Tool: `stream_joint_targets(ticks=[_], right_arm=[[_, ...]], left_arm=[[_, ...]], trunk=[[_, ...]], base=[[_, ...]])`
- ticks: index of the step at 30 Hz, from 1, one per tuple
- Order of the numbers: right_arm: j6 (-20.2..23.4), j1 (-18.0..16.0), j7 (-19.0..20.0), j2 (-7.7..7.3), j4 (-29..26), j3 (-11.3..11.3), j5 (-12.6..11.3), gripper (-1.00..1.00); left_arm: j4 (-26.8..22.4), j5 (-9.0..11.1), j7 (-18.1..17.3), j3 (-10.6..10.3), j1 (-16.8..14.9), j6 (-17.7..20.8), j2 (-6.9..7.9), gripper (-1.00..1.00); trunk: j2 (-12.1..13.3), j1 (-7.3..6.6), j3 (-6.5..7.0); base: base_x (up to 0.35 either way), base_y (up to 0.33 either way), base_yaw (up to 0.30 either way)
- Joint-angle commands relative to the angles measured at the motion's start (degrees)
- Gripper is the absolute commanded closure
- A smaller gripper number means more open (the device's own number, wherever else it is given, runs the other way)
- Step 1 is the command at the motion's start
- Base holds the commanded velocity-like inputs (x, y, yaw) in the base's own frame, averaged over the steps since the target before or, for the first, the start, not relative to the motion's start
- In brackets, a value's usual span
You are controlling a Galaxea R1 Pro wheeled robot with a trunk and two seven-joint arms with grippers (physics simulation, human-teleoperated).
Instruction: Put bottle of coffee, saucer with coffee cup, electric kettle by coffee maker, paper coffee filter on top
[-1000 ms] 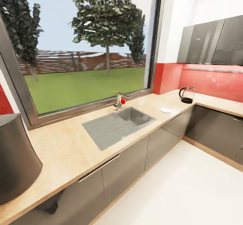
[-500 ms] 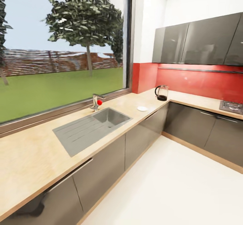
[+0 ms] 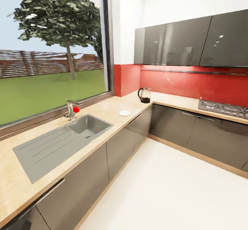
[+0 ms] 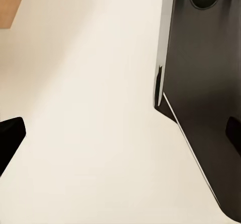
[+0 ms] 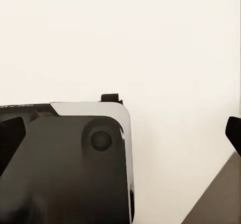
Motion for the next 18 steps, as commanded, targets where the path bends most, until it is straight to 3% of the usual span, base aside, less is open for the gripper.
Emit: stream_joint_targets(ticks=[1, 18], right_arm=[[-0.2, -0.05, 0.2, -0.01, 0.07, -0.49, 0.5, -1.0], [-0.2, -0.05, 0.23, -0.01, 0.07, -0.48, 0.5, -1.0]], left_arm=[[-0.1, 0.12, 0.07, 0.1, 0.03, -0.09, -0.02, -1.0], [-0.1, -0.1, 0.07, 0.04, 0.03, -0.95, -0.02, -1.0]], trunk=[[-0.08, 0.05, -0.08], [-0.08, 0.05, -0.08]], base=[[0.287, -0.147, -0.3], [0.287, -0.159, -0.3]])
